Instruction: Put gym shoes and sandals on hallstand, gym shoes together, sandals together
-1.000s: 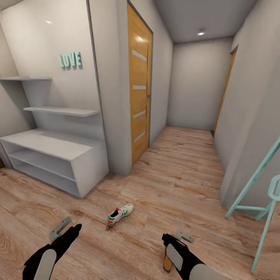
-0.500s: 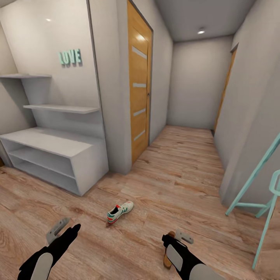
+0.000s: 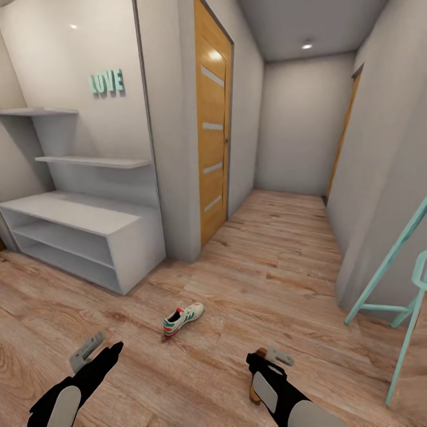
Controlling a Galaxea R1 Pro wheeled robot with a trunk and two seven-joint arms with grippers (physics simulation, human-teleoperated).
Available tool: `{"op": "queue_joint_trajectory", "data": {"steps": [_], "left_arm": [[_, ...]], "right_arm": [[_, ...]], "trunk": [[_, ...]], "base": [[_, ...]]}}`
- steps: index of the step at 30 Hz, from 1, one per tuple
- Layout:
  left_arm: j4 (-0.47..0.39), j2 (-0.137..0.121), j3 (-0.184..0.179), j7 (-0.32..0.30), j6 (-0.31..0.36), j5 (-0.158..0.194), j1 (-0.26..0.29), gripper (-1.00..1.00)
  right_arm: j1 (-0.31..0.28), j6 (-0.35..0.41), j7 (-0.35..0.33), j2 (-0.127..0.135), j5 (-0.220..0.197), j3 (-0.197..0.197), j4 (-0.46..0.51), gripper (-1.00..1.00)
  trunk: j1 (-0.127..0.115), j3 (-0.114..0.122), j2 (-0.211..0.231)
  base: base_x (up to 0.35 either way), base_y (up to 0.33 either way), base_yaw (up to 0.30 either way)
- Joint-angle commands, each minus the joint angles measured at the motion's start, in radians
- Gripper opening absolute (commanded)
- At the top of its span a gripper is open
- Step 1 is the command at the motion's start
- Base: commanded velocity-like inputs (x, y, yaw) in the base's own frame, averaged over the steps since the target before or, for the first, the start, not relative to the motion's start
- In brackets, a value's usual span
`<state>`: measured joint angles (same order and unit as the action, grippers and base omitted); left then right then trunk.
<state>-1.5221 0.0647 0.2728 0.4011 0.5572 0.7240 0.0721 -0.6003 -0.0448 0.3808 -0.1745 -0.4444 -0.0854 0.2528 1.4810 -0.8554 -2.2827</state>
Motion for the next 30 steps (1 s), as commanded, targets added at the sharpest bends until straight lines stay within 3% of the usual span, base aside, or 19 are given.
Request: {"op": "queue_joint_trajectory", "data": {"steps": [1,5,9,13,26,30], "left_arm": [[0.000,0.000,0.000,0.000,0.000,0.000,0.000,1.00],[-0.002,0.000,-0.009,-0.003,-0.003,-0.002,0.000,1.00],[-0.020,-0.001,-0.068,0.008,-0.006,-0.009,-0.001,1.00],[-0.055,-0.001,-0.095,0.027,-0.002,-0.004,-0.012,1.00],[-0.075,-0.009,-0.108,0.035,-0.007,0.002,-0.035,1.00],[-0.071,-0.013,-0.108,0.034,-0.008,0.003,-0.036,1.00]], "right_arm": [[-0.001,-0.006,0.000,0.000,0.009,-0.011,0.001,1.00],[-0.008,-0.047,0.002,0.000,0.028,-0.035,0.004,1.00],[-0.024,-0.088,0.003,0.000,0.038,-0.049,-0.001,1.00],[-0.027,-0.098,0.003,0.000,0.041,-0.052,-0.002,1.00],[-0.040,-0.099,-0.006,0.000,0.048,-0.060,0.003,1.00],[-0.044,-0.095,-0.075,0.004,0.084,-0.066,0.004,1.00]], "trunk": [[0.004,-0.003,-0.007],[0.019,-0.016,-0.035],[0.035,-0.028,-0.063],[0.050,-0.041,-0.091],[0.100,-0.082,-0.182],[0.115,-0.094,-0.210]], "base": [[0.000,0.000,0.000],[0.000,0.000,0.000],[0.000,0.000,0.000],[0.000,0.000,0.000],[0.000,0.000,0.000],[0.000,0.000,0.000]]}}
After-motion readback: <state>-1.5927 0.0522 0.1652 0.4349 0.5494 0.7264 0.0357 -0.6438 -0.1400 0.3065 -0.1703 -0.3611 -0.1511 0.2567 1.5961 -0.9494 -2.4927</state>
